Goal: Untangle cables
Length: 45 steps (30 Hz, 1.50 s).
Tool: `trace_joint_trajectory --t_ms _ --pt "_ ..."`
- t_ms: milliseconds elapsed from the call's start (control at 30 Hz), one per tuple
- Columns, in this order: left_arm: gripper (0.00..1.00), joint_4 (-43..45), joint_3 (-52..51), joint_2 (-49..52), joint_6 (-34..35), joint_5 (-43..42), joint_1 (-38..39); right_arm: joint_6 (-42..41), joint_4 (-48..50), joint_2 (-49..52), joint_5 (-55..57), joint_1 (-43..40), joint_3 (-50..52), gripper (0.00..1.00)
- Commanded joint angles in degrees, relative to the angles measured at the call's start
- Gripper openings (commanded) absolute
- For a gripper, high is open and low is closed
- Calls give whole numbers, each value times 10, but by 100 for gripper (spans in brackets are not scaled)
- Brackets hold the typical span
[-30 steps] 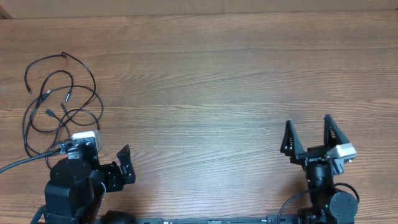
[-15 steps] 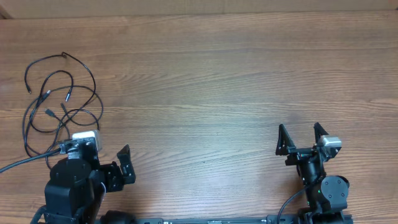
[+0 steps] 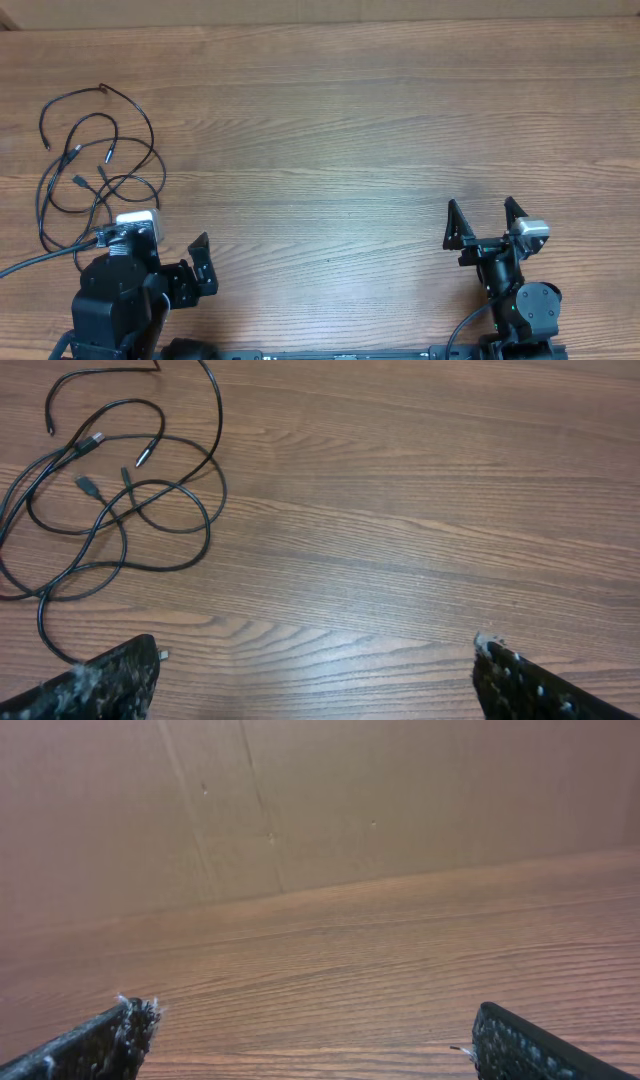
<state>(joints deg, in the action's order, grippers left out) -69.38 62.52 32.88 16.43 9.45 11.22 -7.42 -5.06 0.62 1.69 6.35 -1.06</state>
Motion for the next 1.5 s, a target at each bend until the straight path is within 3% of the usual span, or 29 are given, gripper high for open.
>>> trace_joint_trajectory --t_ms 0,833,1100,1367,1467 --pt "100 1 -3 -3 7 -3 0 4 4 -5 -3 -3 6 100" --pt "100 0 -28 -28 7 -3 -1 4 4 -5 -3 -3 6 100" --pt "99 199 -216 -152 -1 -21 -34 4 4 -5 -3 -3 6 100" --pt "100 491 -448 -298 -10 -67 -43 4 4 -5 -3 -3 6 100" --pt "100 559 -491 -325 -29 -84 -46 4 4 -5 -3 -3 6 100"
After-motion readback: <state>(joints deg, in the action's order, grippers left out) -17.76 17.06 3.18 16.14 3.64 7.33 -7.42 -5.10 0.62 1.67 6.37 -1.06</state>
